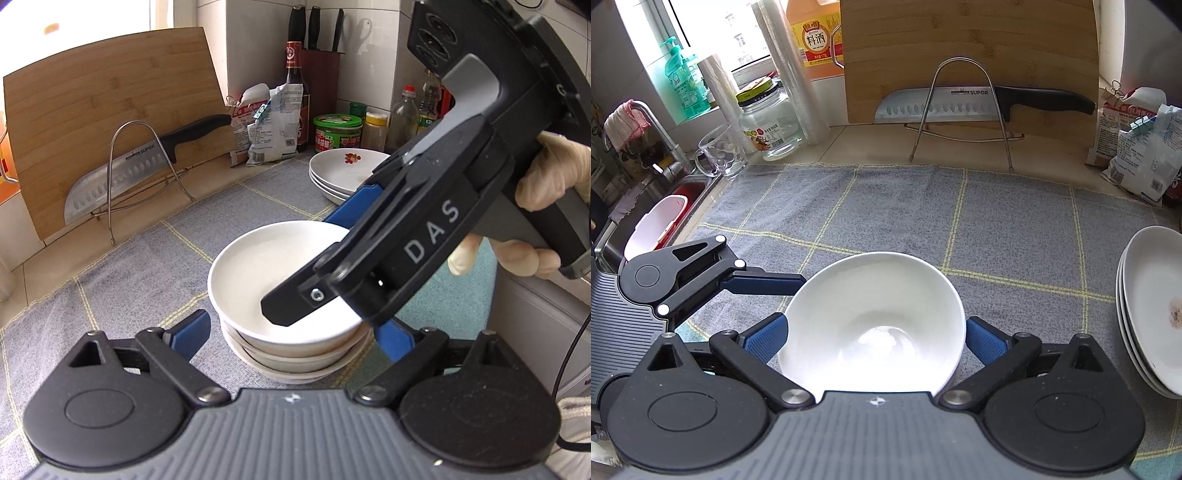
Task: Organize plates and bowls
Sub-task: 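Lower the white bowl into the pink-flowered bowls and open both tools, then grip the three-bowl stack from opposite sides with both tools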
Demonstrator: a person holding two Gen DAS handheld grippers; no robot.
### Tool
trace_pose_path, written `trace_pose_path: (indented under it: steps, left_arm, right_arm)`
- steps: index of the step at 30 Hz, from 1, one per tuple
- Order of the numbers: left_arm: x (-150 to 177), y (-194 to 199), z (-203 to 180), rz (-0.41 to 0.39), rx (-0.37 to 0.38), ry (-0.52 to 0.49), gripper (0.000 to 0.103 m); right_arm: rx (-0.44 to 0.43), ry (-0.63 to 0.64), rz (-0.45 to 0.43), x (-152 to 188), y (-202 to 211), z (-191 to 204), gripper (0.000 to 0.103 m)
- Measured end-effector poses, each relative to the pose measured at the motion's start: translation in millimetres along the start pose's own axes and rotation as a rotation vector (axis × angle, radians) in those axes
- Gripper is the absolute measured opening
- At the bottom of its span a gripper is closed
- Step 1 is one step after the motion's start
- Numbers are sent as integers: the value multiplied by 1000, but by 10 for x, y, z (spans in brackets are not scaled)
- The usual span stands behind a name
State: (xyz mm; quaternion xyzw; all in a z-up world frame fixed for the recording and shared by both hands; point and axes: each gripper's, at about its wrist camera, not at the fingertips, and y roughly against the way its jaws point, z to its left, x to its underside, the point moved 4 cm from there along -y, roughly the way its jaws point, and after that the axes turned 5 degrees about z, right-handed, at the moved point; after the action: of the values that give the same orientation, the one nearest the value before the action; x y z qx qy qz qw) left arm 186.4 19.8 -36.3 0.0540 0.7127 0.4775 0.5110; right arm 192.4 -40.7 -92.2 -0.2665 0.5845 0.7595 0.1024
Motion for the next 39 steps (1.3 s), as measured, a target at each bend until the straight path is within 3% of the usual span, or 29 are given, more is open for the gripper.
trace_pose_path:
  steps: [23, 32, 39]
  left_arm:
    - [98, 76, -2, 10, 12, 14, 95]
    - [298, -35, 126, 80, -8, 21, 95]
    - [466, -181, 276, 147, -22, 45, 95]
  right_arm:
    - [114, -184, -65, 473, 279, -498, 103]
    - [66, -100, -138, 500, 519, -327, 103]
    - [51, 13, -61, 644, 366, -134, 103]
